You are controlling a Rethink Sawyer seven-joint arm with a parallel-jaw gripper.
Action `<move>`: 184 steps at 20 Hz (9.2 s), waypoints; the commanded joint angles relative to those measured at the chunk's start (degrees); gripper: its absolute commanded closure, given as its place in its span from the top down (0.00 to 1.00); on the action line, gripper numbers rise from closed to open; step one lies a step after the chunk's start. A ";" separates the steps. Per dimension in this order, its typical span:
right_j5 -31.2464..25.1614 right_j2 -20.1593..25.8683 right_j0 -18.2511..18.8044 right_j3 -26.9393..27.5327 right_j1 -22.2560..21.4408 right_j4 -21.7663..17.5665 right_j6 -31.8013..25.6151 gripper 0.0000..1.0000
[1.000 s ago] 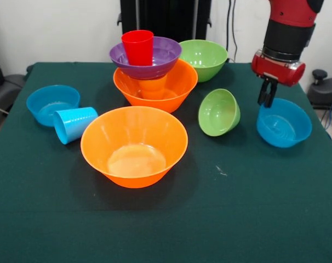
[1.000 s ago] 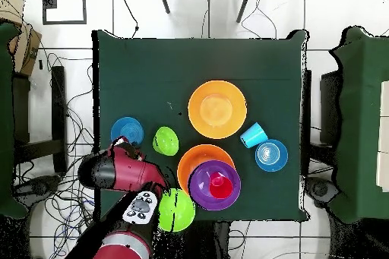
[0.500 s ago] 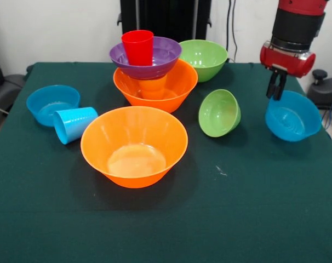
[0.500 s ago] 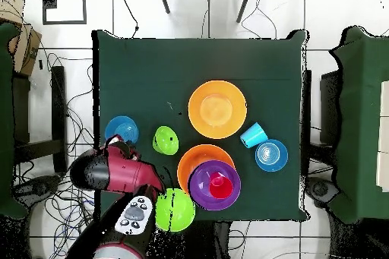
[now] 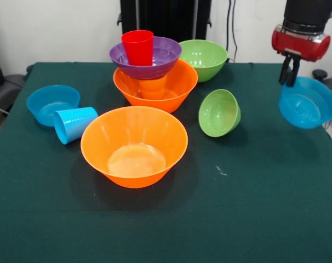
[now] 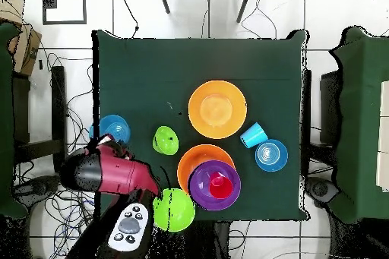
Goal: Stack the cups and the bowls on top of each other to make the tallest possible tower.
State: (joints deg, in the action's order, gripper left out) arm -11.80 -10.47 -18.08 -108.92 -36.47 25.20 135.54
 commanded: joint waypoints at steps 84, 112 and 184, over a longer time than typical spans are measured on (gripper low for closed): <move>-9.07 18.65 34.10 -29.18 -34.96 -17.07 -13.96 0.00; -3.11 39.67 52.83 -40.89 -40.61 -20.79 -12.69 0.00; -15.23 41.25 67.35 -41.41 -50.45 -13.28 -35.38 0.00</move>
State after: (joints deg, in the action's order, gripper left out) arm -26.32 28.12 49.03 -150.40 -87.86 14.37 120.51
